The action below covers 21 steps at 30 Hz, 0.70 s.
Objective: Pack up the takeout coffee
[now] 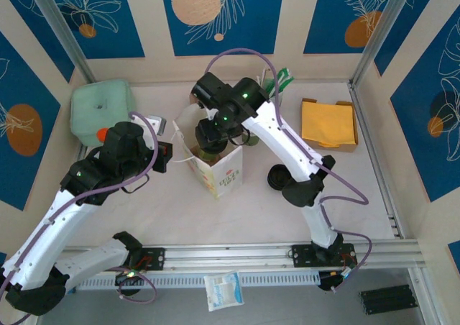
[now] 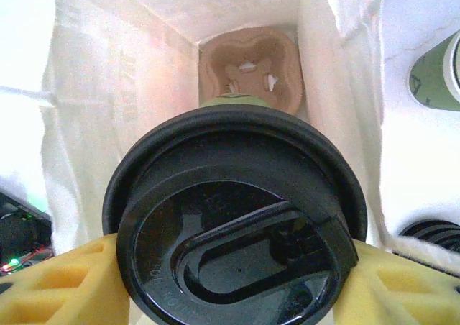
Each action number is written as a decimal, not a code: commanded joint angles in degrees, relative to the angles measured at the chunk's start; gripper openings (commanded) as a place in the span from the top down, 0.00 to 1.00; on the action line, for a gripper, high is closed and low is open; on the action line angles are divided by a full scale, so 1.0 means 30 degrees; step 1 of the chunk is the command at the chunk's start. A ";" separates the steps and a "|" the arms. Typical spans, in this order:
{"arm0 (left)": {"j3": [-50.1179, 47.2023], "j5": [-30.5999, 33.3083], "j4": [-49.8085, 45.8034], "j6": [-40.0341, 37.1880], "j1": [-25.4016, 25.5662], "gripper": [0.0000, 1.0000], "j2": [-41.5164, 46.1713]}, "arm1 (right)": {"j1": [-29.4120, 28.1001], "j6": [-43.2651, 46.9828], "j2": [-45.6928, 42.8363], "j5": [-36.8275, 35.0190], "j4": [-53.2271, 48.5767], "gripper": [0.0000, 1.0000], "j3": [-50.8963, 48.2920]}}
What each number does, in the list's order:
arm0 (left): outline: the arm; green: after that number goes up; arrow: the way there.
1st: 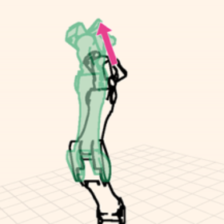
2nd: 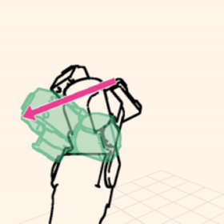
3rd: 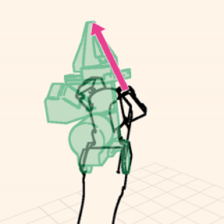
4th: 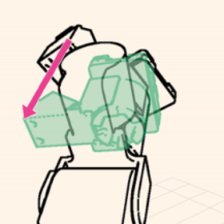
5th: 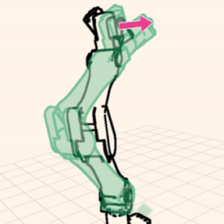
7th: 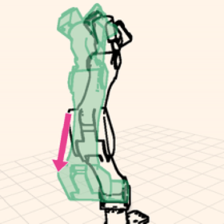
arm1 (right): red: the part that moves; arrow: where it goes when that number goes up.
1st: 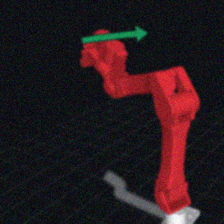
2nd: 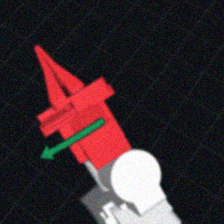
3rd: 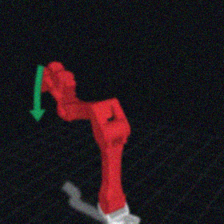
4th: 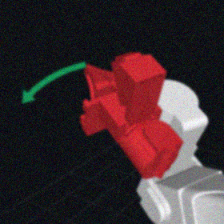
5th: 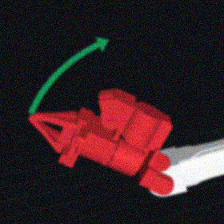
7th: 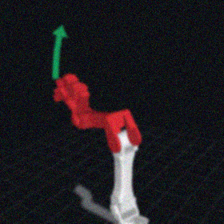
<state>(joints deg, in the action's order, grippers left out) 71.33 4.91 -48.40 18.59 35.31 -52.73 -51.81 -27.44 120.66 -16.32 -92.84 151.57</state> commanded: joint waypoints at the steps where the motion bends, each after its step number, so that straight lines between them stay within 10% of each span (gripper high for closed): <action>1: -0.0164 0.0064 0.0329 0.0161 -0.0154 1.00 -0.0058 | 0.0080 -0.0199 -0.0903 0.0286 -0.1223 0.44 0.0513; 21: -0.0295 0.0093 0.0413 0.0190 -0.0154 1.00 -0.0059 | -0.0224 0.0056 -0.0623 0.0576 -0.1271 0.44 -0.0270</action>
<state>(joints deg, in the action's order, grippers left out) 70.74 4.93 -48.36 18.59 35.31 -52.75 -52.10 -27.42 119.07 -16.03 -92.84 151.46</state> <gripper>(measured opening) 0.063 0.612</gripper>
